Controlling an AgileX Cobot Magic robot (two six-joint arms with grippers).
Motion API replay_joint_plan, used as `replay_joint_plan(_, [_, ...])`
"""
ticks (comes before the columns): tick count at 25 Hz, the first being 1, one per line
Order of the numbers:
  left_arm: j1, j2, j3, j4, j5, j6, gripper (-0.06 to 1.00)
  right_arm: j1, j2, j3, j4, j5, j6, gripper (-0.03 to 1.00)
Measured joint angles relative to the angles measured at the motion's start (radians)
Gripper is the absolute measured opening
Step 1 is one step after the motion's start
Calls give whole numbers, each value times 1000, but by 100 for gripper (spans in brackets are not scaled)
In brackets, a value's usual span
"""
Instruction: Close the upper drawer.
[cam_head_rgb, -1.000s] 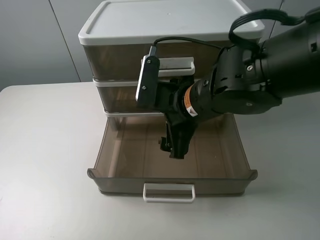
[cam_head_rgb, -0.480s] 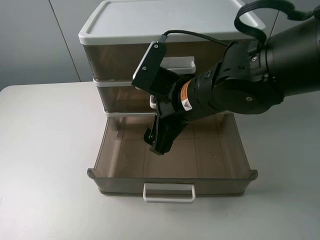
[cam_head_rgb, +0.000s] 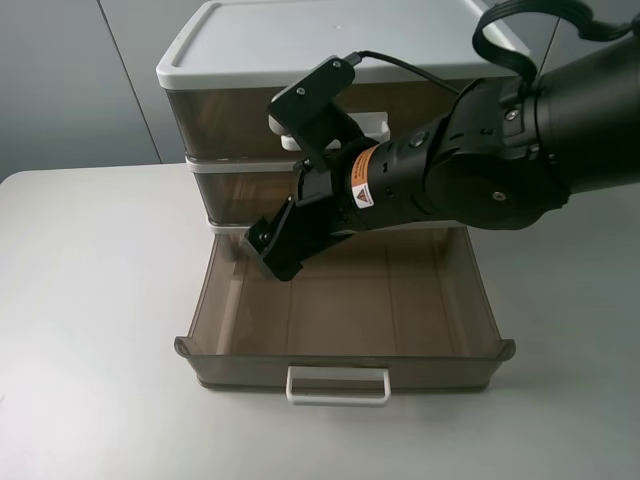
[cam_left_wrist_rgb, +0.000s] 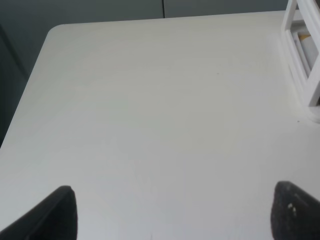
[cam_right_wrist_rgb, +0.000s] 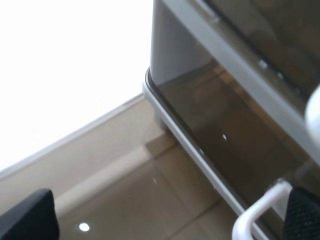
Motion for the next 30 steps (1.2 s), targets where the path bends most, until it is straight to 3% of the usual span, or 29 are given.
replay_joint_plan(10, [0,0,0,0,0,0,74,11,-2,2,22,-25,100,68])
replay_joint_plan(21, [0,0,0,0,0,0,74,74,-36,-5,38,-104,97,68])
replay_joint_plan(30, [0,0,0,0,0,0,74,121,-62,-5,38,-101,85,68])
